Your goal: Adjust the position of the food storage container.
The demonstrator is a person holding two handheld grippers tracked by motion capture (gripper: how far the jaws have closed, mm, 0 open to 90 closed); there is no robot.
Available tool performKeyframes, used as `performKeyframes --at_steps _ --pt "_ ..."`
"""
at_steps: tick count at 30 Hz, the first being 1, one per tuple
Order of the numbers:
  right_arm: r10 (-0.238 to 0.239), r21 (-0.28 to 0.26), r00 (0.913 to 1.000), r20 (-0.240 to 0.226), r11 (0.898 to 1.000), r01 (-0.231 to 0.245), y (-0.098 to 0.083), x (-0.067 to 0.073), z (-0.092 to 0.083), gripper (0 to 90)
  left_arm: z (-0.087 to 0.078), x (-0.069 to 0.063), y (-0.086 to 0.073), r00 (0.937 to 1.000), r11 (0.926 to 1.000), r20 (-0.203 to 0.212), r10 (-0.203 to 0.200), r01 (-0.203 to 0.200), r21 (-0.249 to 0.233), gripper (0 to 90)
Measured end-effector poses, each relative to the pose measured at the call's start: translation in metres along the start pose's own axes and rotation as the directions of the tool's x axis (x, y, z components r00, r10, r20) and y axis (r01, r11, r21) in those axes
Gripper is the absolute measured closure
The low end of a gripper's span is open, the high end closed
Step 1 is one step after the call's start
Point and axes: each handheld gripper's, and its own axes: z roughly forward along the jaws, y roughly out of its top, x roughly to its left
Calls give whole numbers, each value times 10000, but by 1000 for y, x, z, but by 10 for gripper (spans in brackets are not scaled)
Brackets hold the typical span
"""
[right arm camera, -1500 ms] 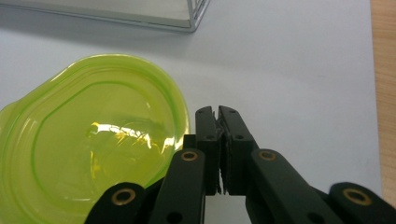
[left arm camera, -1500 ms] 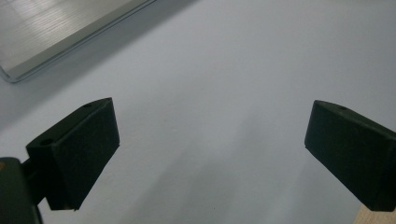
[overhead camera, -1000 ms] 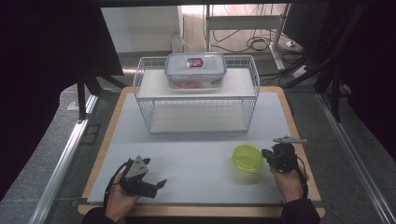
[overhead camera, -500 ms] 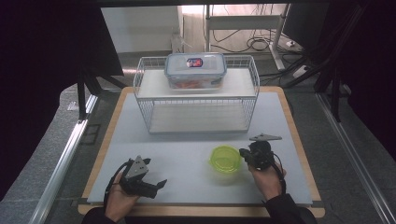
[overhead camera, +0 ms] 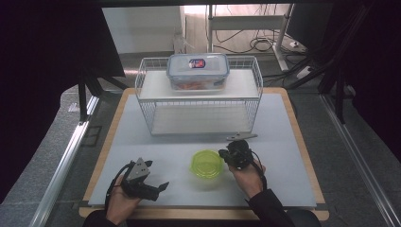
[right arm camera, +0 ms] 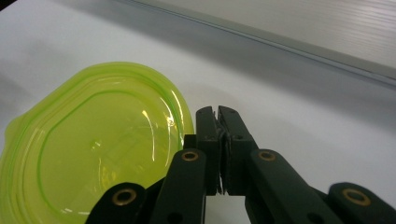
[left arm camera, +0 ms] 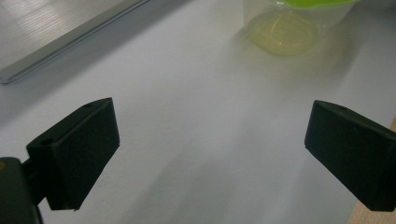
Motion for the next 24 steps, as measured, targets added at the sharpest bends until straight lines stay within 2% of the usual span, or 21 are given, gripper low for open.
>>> performKeyframes --at_steps 5,7,10,14,17,20,24 --pt "-336 31 9988 -357 9994 337 6 6 9 874 0 0 0 10000 10000 11 15 -15 18 31" --pt "-615 -60 9979 -202 9981 614 6 3 9 874 0 0 0 10000 10000 19 4 -4 2 31" --pt "-530 -74 9986 -39 9986 530 1 -4 1 885 -1 1 0 10000 10000 25 -21 21 5 32" --pt "-633 190 9977 -234 9978 637 -12 -6 -14 888 0 0 0 10000 10000 11 -5 5 14 33" --pt "-463 294 9976 -511 9984 479 -22 -4 -21 888 0 0 0 10000 10000 22 -4 4 60 33" --pt "-569 293 9961 -667 9978 589 -24 3 -24 886 0 -1 0 10000 10000 13 10 -10 76 33" --pt "-689 322 9964 -499 9970 706 -19 8 -20 886 1 0 0 10000 10000 14 -2 2 95 33"
